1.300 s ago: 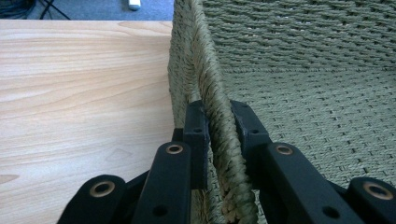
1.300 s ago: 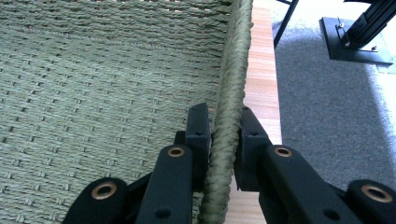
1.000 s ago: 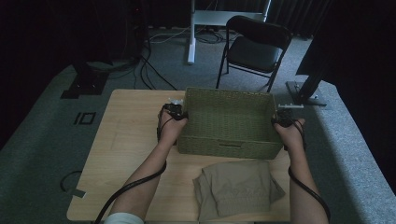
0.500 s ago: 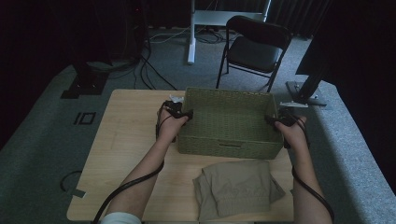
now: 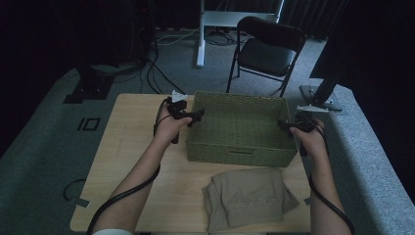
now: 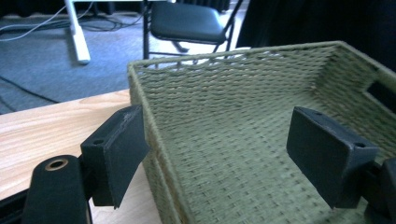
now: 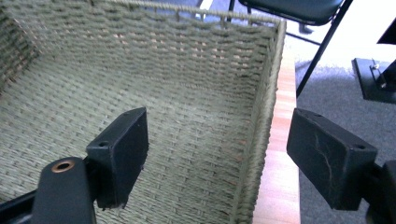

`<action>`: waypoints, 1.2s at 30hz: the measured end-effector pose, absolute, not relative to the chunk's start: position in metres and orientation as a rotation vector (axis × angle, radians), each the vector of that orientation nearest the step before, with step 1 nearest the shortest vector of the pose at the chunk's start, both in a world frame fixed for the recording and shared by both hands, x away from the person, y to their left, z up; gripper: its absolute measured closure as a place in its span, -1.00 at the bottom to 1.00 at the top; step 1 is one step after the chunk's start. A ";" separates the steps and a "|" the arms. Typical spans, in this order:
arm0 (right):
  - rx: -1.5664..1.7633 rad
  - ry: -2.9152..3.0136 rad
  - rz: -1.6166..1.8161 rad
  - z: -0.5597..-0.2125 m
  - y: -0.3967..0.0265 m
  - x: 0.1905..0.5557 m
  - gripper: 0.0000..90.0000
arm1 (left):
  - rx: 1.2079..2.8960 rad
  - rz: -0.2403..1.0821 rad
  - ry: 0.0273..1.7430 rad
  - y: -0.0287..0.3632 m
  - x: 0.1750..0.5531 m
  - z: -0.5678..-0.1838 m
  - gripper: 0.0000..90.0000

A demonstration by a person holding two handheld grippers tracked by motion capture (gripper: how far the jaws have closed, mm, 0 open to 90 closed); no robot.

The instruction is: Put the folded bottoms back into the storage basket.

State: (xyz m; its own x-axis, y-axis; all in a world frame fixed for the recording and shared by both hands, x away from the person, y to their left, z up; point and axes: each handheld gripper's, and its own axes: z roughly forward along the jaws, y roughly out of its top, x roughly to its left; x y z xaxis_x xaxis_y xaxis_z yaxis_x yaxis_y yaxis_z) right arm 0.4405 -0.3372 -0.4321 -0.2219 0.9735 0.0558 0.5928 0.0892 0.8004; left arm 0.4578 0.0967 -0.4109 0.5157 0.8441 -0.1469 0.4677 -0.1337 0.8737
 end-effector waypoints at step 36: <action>1.265 1.913 1.142 -0.422 -0.298 0.346 -0.69 | 1.820 0.401 0.860 0.086 0.351 -0.413 -0.57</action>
